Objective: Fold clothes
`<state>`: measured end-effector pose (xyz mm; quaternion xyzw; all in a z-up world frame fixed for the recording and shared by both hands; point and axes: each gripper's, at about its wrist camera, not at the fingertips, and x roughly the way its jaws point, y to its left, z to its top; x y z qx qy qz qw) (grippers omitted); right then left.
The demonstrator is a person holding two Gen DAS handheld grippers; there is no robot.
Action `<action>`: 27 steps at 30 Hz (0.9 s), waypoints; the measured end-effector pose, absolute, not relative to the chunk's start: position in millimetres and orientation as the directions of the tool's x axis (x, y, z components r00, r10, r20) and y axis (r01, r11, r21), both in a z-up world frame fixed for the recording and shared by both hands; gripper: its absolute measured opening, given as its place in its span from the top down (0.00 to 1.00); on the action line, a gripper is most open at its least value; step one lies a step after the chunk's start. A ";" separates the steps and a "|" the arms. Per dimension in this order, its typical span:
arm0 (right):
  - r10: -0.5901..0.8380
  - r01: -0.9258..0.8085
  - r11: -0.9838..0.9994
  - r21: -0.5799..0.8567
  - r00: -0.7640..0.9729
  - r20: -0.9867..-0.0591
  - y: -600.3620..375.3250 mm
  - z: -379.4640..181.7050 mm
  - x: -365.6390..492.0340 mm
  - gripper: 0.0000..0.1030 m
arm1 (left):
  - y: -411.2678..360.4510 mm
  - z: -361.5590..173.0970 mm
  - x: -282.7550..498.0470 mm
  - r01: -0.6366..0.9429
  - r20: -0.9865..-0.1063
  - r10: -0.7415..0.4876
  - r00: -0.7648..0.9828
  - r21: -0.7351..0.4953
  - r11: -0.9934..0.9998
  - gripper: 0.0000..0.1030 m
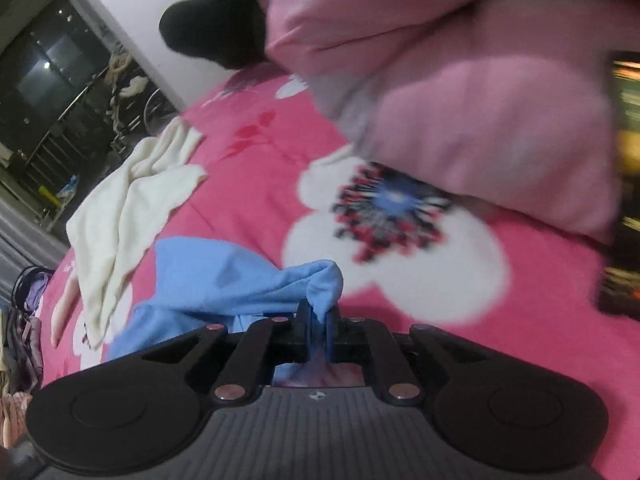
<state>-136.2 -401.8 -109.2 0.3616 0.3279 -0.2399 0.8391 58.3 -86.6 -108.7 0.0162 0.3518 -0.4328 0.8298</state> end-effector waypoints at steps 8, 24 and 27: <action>-0.155 0.618 0.649 0.443 0.678 -0.718 -368.9 -90.6 -219.1 0.93 | -19.9 -76.1 4.7 0.772 -0.610 -0.714 0.345 -0.248 0.585 0.95; -0.107 0.641 0.674 0.367 0.577 -0.810 -322.3 -93.3 -282.2 0.66 | 42.1 -81.8 -39.9 0.811 -0.823 -0.515 0.242 -0.120 0.572 0.71; -0.140 0.629 0.698 0.341 0.587 -0.797 -320.6 -82.8 -277.4 0.62 | 30.9 -70.7 -26.1 0.806 -0.771 -0.582 0.259 -0.159 0.570 0.61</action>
